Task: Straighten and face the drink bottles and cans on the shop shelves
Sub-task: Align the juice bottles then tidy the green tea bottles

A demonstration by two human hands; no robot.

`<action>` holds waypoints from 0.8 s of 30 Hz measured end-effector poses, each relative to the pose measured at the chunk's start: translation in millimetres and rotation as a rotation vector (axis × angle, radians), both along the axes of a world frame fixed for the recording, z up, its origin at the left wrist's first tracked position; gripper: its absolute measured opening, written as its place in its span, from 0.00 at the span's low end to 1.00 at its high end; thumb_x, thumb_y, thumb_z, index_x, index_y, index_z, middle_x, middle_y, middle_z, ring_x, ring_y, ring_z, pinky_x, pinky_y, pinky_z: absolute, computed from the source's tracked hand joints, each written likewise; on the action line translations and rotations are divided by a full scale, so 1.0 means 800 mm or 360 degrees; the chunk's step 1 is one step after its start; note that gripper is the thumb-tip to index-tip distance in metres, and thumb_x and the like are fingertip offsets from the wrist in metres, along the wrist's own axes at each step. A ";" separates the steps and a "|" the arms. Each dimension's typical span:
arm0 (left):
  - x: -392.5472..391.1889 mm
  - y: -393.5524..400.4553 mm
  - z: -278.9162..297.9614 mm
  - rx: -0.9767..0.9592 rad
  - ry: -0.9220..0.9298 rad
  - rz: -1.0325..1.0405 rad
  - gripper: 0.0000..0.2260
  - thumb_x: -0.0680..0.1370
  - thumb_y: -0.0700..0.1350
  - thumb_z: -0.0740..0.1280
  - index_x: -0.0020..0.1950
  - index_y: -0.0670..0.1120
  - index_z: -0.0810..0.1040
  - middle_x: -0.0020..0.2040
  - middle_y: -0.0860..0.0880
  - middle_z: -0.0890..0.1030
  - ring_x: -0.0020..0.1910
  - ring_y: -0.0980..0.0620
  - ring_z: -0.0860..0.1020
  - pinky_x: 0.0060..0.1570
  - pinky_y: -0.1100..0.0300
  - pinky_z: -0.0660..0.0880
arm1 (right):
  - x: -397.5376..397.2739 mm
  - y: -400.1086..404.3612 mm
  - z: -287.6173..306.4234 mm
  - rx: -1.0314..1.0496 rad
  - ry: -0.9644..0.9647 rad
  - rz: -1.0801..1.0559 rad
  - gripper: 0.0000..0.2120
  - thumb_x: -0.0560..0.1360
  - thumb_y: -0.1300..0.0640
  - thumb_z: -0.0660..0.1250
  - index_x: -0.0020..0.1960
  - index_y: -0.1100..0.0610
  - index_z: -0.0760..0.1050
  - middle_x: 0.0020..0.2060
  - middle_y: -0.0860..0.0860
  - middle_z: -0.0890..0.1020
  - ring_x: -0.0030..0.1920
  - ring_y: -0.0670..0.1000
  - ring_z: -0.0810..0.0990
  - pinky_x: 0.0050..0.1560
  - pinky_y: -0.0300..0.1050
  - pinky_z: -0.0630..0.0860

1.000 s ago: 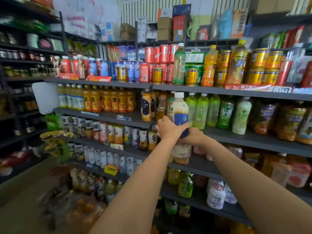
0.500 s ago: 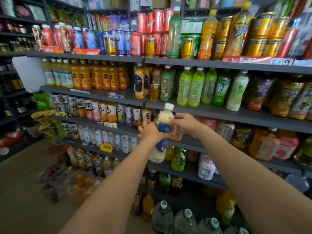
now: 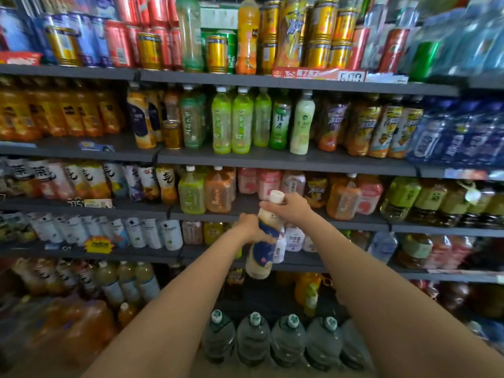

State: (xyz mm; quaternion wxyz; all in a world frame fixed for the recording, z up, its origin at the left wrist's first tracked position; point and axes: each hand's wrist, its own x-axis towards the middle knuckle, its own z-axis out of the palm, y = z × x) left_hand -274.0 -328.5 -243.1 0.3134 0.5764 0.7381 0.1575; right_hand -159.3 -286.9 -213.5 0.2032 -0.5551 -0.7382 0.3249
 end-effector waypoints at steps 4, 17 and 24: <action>0.028 0.020 0.028 0.0100 -0.0225 -0.0175 0.24 0.70 0.46 0.73 0.63 0.43 0.71 0.60 0.45 0.76 0.60 0.46 0.75 0.58 0.55 0.73 | 0.036 0.008 -0.004 0.0065 -0.0121 -0.0144 0.21 0.69 0.38 0.69 0.35 0.55 0.69 0.35 0.51 0.75 0.35 0.49 0.73 0.31 0.40 0.69; 0.082 0.046 0.065 0.0238 -0.0476 -0.0292 0.25 0.72 0.42 0.71 0.67 0.44 0.68 0.63 0.44 0.75 0.64 0.46 0.72 0.65 0.53 0.70 | 0.078 0.027 0.029 0.0373 -0.0020 -0.0464 0.21 0.70 0.39 0.68 0.46 0.57 0.70 0.43 0.52 0.76 0.45 0.52 0.74 0.41 0.45 0.69; 0.041 0.037 0.046 0.0292 -0.0526 -0.0060 0.39 0.66 0.48 0.77 0.72 0.43 0.61 0.67 0.45 0.72 0.67 0.46 0.70 0.66 0.54 0.68 | 0.023 0.032 0.043 0.0444 0.0315 -0.0600 0.29 0.68 0.40 0.71 0.57 0.61 0.70 0.53 0.55 0.78 0.56 0.56 0.77 0.49 0.48 0.72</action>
